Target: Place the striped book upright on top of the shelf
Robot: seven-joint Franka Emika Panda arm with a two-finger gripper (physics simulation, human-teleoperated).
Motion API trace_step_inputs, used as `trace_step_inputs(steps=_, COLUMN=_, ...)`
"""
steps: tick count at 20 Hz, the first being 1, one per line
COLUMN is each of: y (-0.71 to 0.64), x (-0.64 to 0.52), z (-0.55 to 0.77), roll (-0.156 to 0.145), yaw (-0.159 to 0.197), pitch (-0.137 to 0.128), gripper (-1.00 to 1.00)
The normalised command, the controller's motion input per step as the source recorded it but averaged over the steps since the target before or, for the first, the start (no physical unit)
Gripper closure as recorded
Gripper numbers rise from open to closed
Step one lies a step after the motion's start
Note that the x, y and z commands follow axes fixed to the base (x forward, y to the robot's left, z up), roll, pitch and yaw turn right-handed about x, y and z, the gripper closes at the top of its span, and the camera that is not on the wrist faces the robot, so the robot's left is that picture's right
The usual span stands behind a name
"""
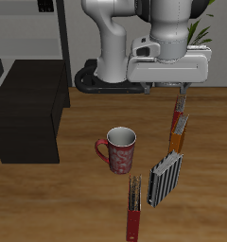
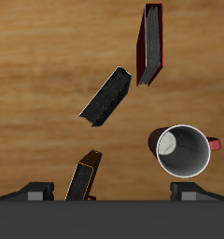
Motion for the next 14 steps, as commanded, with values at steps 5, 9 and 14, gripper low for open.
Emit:
trace_step_inputs(steps=5, y=0.36, x=0.44, z=-0.11, roll=-0.002, yaw=-0.024, pitch=-0.023, gripper=-1.0)
trace_step_inputs(steps=9, y=0.35, x=0.44, z=-0.15, roll=0.002, yaw=-0.051, pitch=0.022, gripper=-1.0)
trace_step_inputs(steps=14, y=0.26, x=0.29, z=-0.07, roll=0.0, yaw=-0.038, pitch=-0.028, gripper=-1.0)
